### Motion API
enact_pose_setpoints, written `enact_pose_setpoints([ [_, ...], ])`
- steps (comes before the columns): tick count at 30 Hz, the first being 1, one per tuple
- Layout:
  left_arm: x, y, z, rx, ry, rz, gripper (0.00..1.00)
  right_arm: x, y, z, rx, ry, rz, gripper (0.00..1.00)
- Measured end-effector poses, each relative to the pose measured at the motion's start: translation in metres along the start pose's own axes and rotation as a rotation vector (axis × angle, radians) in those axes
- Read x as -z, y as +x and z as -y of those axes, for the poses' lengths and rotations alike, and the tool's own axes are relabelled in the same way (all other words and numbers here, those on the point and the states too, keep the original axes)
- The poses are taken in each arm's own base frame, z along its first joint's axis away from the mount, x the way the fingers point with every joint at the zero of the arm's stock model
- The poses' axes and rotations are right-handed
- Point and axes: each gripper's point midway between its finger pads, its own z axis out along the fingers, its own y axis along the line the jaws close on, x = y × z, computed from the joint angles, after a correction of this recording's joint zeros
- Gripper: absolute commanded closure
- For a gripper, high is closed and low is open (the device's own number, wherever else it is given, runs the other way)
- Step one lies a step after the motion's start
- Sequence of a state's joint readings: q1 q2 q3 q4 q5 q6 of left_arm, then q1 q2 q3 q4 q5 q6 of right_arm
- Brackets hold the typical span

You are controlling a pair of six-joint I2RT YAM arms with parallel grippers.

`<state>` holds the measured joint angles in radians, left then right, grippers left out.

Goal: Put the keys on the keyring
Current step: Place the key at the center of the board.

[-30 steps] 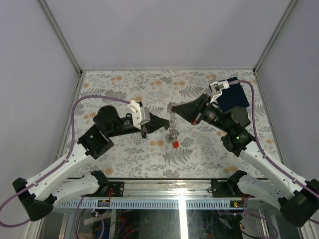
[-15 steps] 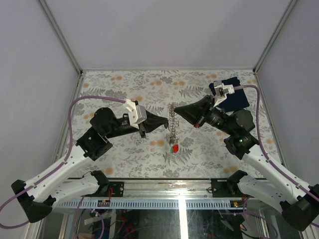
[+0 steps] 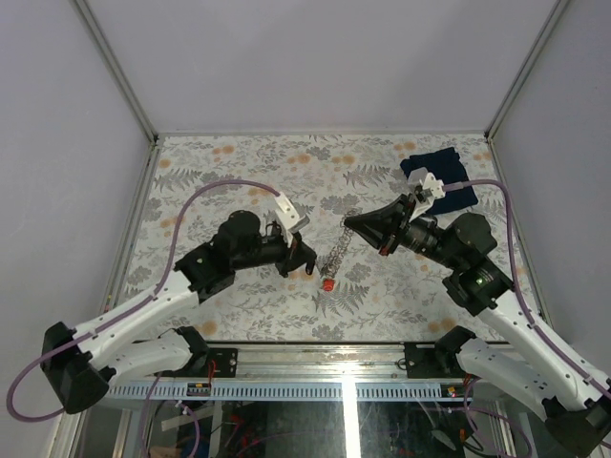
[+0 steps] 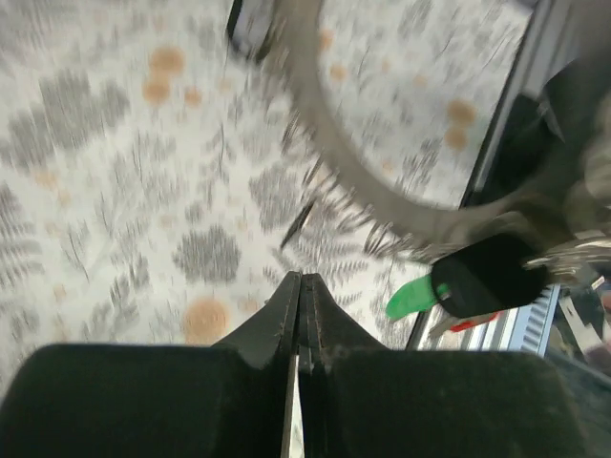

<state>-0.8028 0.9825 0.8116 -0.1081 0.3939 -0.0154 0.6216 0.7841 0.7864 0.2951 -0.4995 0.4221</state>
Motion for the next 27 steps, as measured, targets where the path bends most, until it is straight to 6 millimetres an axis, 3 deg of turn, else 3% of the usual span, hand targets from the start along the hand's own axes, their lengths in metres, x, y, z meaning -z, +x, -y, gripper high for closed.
enact_pose_setpoints([
  [10, -0.018, 0.145, -0.030, 0.265, -0.142, -0.503, 1.00, 0.014, 0.008, 0.010, 0.067, 0.077, -0.051, 1.00],
  [13, -0.019, 0.177, -0.036, 0.313, -0.178, -0.597, 1.00, 0.017, 0.008, 0.012, 0.074, 0.094, -0.054, 1.00],
  [19, -0.024, 0.204, -0.052, 0.322, -0.254, -0.665, 0.99, 0.022, 0.010, 0.013, 0.077, 0.112, -0.062, 1.00],
  [27, -0.037, 0.200, -0.071, 0.291, -0.309, -0.611, 0.72, 0.024, 0.006, 0.011, 0.083, 0.117, -0.050, 1.00],
])
